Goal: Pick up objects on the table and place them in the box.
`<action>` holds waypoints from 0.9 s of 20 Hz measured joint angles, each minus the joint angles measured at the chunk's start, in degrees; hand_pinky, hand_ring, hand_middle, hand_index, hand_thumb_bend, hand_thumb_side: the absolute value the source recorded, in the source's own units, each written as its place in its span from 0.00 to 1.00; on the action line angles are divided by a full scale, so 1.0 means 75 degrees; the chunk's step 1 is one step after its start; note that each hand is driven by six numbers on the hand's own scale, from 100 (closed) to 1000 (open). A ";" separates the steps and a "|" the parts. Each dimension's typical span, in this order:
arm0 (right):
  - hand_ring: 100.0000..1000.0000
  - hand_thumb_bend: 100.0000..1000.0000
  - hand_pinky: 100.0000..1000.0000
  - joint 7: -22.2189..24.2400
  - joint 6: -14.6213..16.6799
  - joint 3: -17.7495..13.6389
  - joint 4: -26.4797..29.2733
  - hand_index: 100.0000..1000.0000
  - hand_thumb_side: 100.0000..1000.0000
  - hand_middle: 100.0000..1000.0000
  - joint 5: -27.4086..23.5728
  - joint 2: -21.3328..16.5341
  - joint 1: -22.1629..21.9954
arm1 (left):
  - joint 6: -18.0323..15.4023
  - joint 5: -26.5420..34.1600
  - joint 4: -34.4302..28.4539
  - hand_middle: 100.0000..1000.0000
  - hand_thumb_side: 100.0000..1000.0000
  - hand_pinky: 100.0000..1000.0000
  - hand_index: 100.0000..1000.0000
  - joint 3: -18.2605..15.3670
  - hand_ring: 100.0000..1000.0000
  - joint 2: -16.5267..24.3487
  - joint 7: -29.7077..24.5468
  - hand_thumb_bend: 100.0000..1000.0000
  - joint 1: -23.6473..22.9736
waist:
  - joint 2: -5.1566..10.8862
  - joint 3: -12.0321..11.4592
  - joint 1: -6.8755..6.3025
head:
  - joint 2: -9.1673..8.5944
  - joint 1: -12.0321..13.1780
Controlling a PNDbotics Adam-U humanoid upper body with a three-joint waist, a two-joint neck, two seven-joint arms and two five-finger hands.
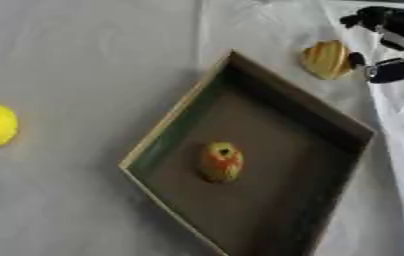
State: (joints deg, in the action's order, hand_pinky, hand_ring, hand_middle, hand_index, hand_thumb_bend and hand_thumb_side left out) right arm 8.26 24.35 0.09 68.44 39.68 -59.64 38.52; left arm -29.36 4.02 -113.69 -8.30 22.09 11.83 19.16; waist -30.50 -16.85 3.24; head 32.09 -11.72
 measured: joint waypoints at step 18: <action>1.00 0.17 0.97 0.0300 0.0198 0.0022 0.1012 1.00 0.10 0.86 -0.0474 -0.0517 0.0128 | 0.0087 -0.0107 0.0000 0.75 0.57 0.80 0.83 -0.0007 0.79 0.0151 0.0045 0.00 -0.0274 | 0.0594 0.0351 0.0158 | 0.0491 0.0206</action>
State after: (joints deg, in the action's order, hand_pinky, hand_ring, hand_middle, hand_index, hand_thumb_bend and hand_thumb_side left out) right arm 10.52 25.83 0.25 76.03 36.13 -63.51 39.48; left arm -28.71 3.22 -113.69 -8.35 23.22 12.17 17.11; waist -26.04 -14.22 4.43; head 35.77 -10.18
